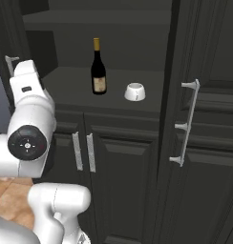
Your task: Open the cabinet directly in front. Then move the wine and the mug to the dining counter with the candle on it.
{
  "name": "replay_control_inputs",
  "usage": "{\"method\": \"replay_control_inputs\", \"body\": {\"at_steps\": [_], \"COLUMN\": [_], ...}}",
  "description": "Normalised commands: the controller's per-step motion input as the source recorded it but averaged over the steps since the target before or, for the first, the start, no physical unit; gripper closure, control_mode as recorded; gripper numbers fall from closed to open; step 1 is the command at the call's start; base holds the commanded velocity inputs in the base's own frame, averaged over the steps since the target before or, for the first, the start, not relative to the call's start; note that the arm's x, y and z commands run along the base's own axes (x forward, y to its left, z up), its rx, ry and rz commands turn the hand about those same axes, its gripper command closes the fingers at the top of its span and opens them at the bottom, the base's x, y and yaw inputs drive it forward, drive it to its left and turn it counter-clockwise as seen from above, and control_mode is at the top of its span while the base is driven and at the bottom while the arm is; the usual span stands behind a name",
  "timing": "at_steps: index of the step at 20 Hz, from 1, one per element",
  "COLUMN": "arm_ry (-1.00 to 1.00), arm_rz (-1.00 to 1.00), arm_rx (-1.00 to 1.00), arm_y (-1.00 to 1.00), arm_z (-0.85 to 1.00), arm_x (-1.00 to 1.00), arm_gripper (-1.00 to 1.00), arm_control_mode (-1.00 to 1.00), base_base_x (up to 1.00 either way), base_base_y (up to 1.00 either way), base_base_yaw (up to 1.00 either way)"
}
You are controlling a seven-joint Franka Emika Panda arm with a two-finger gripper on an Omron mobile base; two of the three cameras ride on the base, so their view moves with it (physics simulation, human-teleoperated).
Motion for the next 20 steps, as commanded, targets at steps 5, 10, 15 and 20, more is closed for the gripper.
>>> {"method": "replay_control_inputs", "body": {"at_steps": [5, 10, 15, 20], "arm_ry": [0.00, 0.02, 0.04, 0.03], "arm_rz": [0.06, 0.14, 0.14, 0.13], "arm_rx": [-0.02, -0.01, -0.02, -0.03], "arm_y": [0.01, 0.03, 0.15, 0.27], "arm_z": [0.00, 0.00, -0.01, -0.04], "arm_x": [0.19, 0.33, 0.26, 0.21], "arm_gripper": [-1.00, -1.00, -1.00, -1.00], "arm_control_mode": [-1.00, -1.00, -1.00, -1.00], "base_base_x": [0.00, 0.00, 0.00, 0.00], "base_base_y": [0.00, 0.00, 0.00, 0.00], "base_base_yaw": [0.00, 0.00, 0.00, 0.00]}}
